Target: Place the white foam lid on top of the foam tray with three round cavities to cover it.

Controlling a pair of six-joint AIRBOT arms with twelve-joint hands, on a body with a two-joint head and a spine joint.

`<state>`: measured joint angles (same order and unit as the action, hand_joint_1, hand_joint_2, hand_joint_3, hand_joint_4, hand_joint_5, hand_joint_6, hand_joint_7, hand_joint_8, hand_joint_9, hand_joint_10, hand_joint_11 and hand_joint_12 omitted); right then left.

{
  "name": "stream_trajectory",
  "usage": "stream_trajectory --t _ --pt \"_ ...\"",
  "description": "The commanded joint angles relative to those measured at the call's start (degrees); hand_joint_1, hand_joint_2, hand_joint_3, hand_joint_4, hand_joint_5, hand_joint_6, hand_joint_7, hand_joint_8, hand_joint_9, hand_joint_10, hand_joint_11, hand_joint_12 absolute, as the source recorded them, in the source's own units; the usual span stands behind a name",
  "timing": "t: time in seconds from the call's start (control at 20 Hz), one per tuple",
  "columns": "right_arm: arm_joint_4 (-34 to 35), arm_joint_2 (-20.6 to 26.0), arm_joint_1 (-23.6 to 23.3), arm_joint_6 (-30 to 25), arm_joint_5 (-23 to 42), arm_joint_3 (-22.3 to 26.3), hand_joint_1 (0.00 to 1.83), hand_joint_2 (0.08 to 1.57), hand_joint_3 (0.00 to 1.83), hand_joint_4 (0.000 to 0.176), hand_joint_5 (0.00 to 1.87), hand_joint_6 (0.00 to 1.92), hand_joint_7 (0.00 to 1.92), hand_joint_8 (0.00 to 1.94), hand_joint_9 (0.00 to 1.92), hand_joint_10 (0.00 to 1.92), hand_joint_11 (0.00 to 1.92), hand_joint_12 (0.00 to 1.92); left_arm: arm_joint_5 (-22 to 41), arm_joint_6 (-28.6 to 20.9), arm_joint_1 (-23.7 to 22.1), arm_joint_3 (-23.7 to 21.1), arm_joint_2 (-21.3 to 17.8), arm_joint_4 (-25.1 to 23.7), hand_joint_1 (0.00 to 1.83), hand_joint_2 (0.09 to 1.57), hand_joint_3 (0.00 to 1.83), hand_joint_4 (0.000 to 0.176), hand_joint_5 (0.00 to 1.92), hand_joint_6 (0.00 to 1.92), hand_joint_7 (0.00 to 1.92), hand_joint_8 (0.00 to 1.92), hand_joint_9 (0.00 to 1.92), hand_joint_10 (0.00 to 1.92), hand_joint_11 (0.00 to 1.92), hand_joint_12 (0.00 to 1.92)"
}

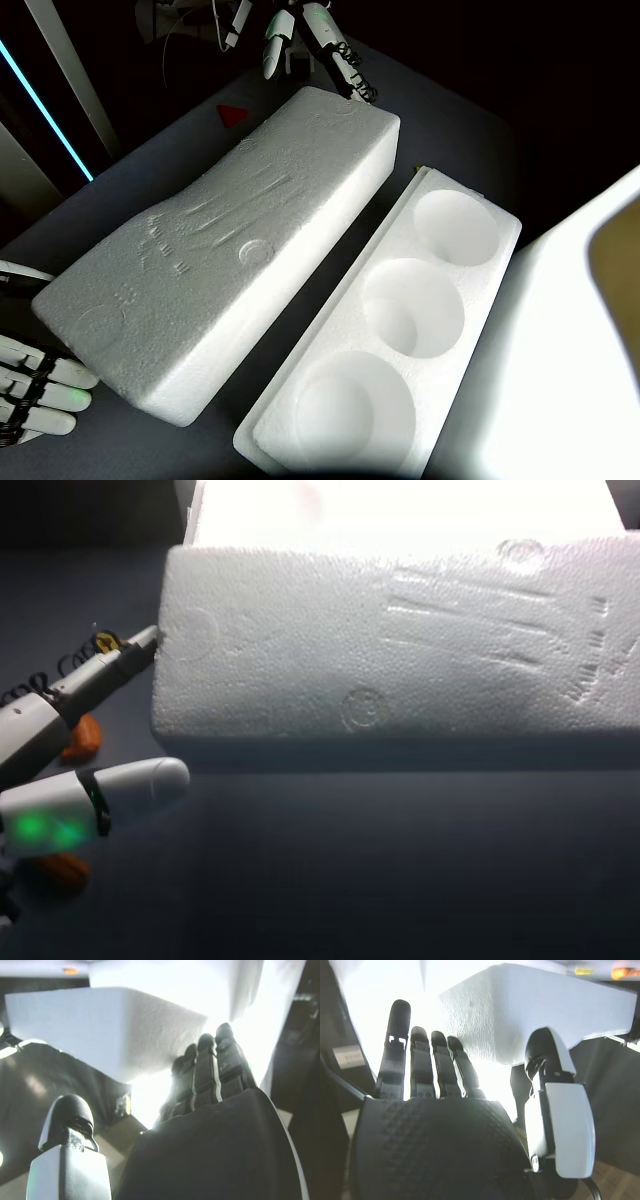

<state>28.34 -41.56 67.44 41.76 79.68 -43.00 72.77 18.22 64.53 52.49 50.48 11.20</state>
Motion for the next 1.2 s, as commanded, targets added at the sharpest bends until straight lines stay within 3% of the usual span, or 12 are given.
stream_trajectory --t 0.0,0.1,0.2,0.4,0.5,0.6,0.65,0.75,0.8,0.9,1.05,1.15 --pt "-4.82 0.55 -0.22 -0.6 8.34 0.36 0.36 1.18 0.0 0.0 0.03 0.01 0.12 0.01 0.12 0.08 0.0 1.34 8.3 -0.28 -0.45 -0.61 -0.44 -3.83 0.35 1.13 0.01 0.021 0.02 0.0 0.0 0.0 0.0 0.0 0.0 0.0" --pt "-5.48 1.3 -0.23 -0.58 9.32 0.53 0.37 1.19 0.0 0.0 0.03 0.01 0.14 0.01 0.1 0.15 0.0 1.31 8.99 -0.27 -0.77 -0.65 -0.94 -4.06 0.32 1.13 0.01 0.017 0.03 0.01 0.0 0.0 0.0 0.0 0.0 0.0" --pt "-5.95 1.8 -0.72 -0.48 9.62 0.5 0.4 1.19 0.0 0.0 0.05 0.01 0.14 0.0 0.02 0.38 0.0 1.31 9.42 -0.21 -1.27 -0.6 -1.3 -4.13 0.36 1.13 0.0 0.0 0.05 0.01 0.0 0.0 0.0 0.0 0.0 0.0" --pt "-6.66 2.55 -3.08 -0.1 9.67 -0.65 0.47 1.19 0.0 0.0 0.08 0.03 0.1 0.01 0.0 0.47 0.0 1.53 8.05 0.1 -4.89 1.13 -1.51 -4.94 0.31 1.13 0.0 0.0 0.04 0.0 0.0 0.0 0.0 0.0 0.0 0.0" --pt "-6.83 2.55 -4.43 -0.09 9.04 -1.42 0.51 1.21 0.0 0.0 0.08 0.05 0.09 0.01 0.0 0.4 0.0 1.38 5.89 0.09 -7.49 2.47 -0.98 -6.29 0.34 1.12 0.0 0.0 0.04 0.0 0.0 0.0 0.0 0.0 0.0 0.0" --pt "-7.21 2.5 -6.1 -0.06 8.34 -2.08 0.49 1.25 0.01 0.0 0.06 0.11 0.17 0.03 0.0 0.78 0.0 1.63 3.91 0.07 -10.12 3.62 -0.45 -7.64 0.37 1.1 0.0 0.0 0.06 0.01 0.0 0.0 0.0 0.0 0.0 0.0" --pt "-7.4 2.27 -7.39 0.01 7.43 -2.82 0.47 1.25 0.0 0.0 0.01 0.23 0.19 0.03 0.0 0.84 0.0 1.68 3.12 -0.03 -11.51 4.46 0.08 -8.02 0.37 1.1 0.0 0.0 0.06 0.01 0.0 0.0 0.0 0.0 0.0 0.0" --pt "-7.72 1.48 -10.06 0.19 5.27 -4.44 0.47 1.25 0.0 0.0 0.0 0.23 0.22 0.05 0.0 0.91 0.0 1.74 1.84 -0.13 -13.43 6.13 1.17 -8.06 0.4 1.09 0.0 0.0 0.07 0.02 0.0 0.0 0.0 0.0 0.0 0.0" --pt "-8.09 0.79 -11.6 0.24 4.18 -5.38 0.46 1.25 0.0 0.0 0.0 0.19 0.21 0.04 0.0 0.86 0.0 1.73 1.09 -0.12 -14.16 6.89 1.58 -8.1 0.44 1.08 0.0 0.0 0.09 0.02 0.0 0.0 0.0 0.0 0.01 0.0" --pt "-8.51 -0.03 -13.58 0.89 2.8 -6.33 0.44 1.22 0.0 0.0 0.0 0.22 0.14 0.01 0.0 0.47 0.0 1.64 0.8 -0.08 -15.06 8.2 2.43 -7.65 0.46 1.08 0.0 0.0 0.08 0.02 0.0 0.0 0.0 0.0 0.0 0.0" --pt "-9.21 -0.87 -16.7 1.43 -0.43 -8.2 0.39 1.18 0.0 0.0 0.0 0.28 0.18 0.02 0.0 0.65 0.0 1.71 -0.03 -0.03 -16.88 10.03 3.44 -7.09 0.43 1.07 0.0 0.0 0.06 0.01 0.0 0.0 0.0 0.0 0.0 0.0" --pt "-9.42 -1.74 -18.86 1.77 -2.46 -9.65 0.42 1.19 0.0 0.0 0.0 0.25 0.13 0.01 0.0 0.36 0.0 1.65 -0.73 -0.03 -18.12 11.39 4.26 -6.62 0.44 1.07 0.0 0.0 0.07 0.01 0.0 0.0 0.0 0.0 0.01 0.01"
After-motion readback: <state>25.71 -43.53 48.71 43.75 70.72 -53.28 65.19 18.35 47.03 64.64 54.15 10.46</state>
